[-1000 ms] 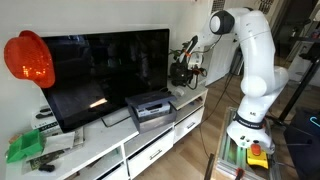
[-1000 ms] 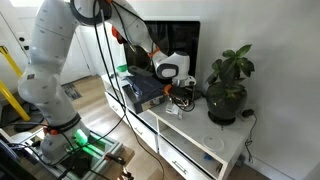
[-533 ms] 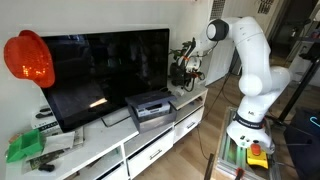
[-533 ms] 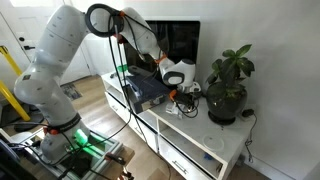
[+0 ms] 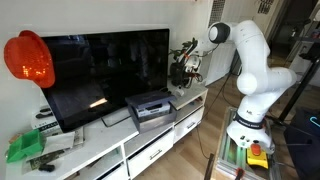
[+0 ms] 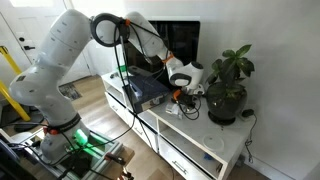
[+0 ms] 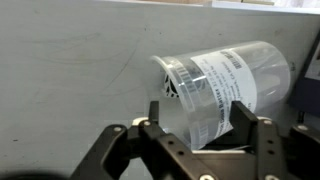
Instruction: Pour the glasses out of the clear container and onto the television stand then put the clear lid on the container.
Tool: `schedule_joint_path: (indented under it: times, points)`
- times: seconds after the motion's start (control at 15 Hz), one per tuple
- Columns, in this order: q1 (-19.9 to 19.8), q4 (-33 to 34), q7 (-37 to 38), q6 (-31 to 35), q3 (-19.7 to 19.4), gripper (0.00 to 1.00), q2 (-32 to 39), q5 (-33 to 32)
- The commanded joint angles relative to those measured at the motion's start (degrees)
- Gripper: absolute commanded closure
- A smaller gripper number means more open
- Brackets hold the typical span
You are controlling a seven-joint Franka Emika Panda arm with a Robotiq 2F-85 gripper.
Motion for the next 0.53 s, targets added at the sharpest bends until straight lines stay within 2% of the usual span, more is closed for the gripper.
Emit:
schedule_joint_path:
  times: [0.0,0.33,0.47]
  points:
    - [-2.6,6.09,0.48,-6.28,1.87,0.55,3.41,2.38]
    - [-3.95,11.02,1.49,-11.78,2.14,0.89,6.15,4.49]
    - [-4.4,12.59,1.77,-13.88,2.22,0.98,6.87,5.53]
